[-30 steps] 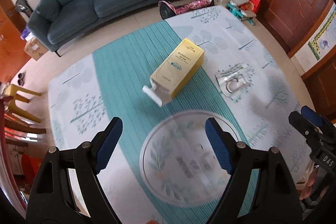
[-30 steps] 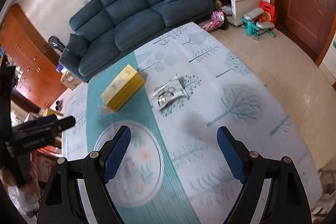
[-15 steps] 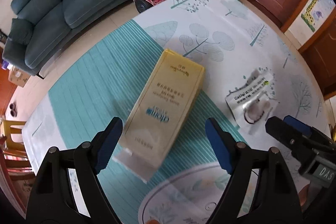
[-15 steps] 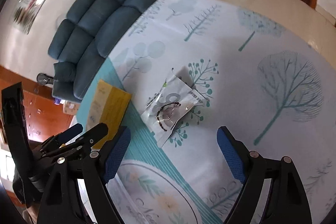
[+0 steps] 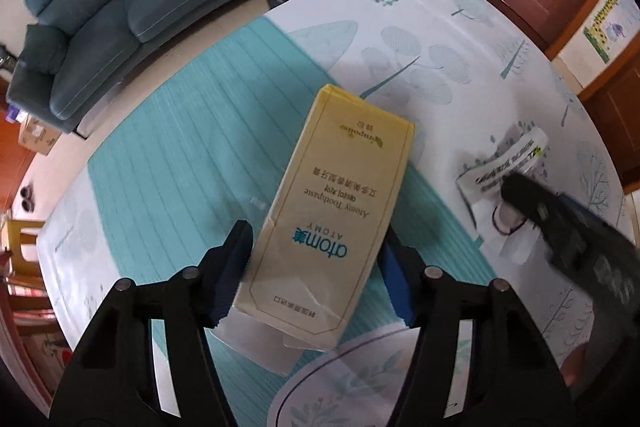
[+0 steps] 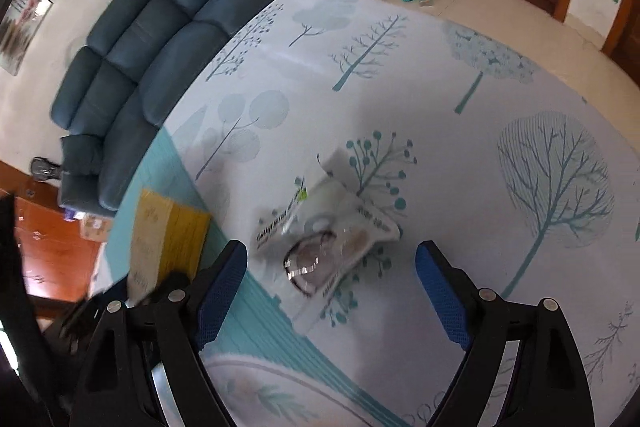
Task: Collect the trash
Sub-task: 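Grasp the yellow toothpaste box with the left tool while the right grasps the clear packet, then carry the toothpaste box and clear packet down over the trash bin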
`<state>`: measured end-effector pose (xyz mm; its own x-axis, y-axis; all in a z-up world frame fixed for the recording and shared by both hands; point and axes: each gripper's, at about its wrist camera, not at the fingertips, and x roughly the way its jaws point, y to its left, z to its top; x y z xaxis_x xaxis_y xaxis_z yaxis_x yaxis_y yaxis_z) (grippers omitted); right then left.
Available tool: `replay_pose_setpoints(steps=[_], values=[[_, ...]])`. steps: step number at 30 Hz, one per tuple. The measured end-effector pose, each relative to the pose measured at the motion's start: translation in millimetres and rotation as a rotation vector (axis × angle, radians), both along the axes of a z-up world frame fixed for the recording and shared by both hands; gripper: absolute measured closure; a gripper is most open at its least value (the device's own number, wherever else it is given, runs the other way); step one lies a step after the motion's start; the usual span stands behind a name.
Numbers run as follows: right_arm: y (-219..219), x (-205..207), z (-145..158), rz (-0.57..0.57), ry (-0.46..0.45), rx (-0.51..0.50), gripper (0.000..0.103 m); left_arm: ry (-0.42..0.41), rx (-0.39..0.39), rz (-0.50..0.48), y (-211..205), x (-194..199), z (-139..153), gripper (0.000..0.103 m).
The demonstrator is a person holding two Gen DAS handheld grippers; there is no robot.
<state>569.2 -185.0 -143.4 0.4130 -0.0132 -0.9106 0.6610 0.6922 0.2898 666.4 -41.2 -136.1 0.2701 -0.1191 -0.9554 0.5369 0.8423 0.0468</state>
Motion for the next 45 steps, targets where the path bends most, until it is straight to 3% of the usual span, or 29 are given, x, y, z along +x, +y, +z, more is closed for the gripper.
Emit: replay_pose_setpoints(steps=[4, 8, 9, 12, 15, 23, 28, 37, 45], values=[[13.1, 27.9, -6.9, 0.022, 0.074, -0.118, 0.017, 0.008, -0.01, 0.064, 14.8, -11.2, -0.6, 0.044], [29.8, 45.0, -9.6, 0.092, 0.139, -0.272, 0.029, 0.024, -0.029, 0.097, 22.8, -19.6, -1.7, 0.044], [32.9, 47.0, -10.1, 0.107, 0.133, -0.287, 0.034, 0.028, -0.032, 0.102, 23.8, -20.8, -1.8, 0.044], [34.5, 45.2, -5.6, 0.145, 0.115, -0.315, 0.079, 0.034, -0.044, 0.125, 28.8, -26.3, 0.0, 0.045], [34.1, 34.4, -2.3, 0.194, 0.103, -0.308, 0.088, 0.043, -0.057, 0.143, 37.9, -34.1, 6.5, 0.045], [11.9, -19.8, 8.1, 0.203, -0.004, -0.115, 0.092, 0.043, -0.09, 0.142, 42.7, -79.2, 32.8, 0.045], [-8.2, -86.6, 31.6, 0.197, -0.129, 0.005, 0.093, 0.046, -0.114, 0.122, 39.0, -117.1, 53.9, 0.046], [-23.6, -216.0, 81.1, 0.241, -0.255, 0.112, 0.093, 0.026, -0.159, 0.105, 36.0, -212.2, 103.9, 0.046], [-25.8, -336.9, 129.3, 0.337, -0.321, 0.12, 0.093, -0.011, -0.185, 0.134, 29.9, -331.1, 146.8, 0.046]])
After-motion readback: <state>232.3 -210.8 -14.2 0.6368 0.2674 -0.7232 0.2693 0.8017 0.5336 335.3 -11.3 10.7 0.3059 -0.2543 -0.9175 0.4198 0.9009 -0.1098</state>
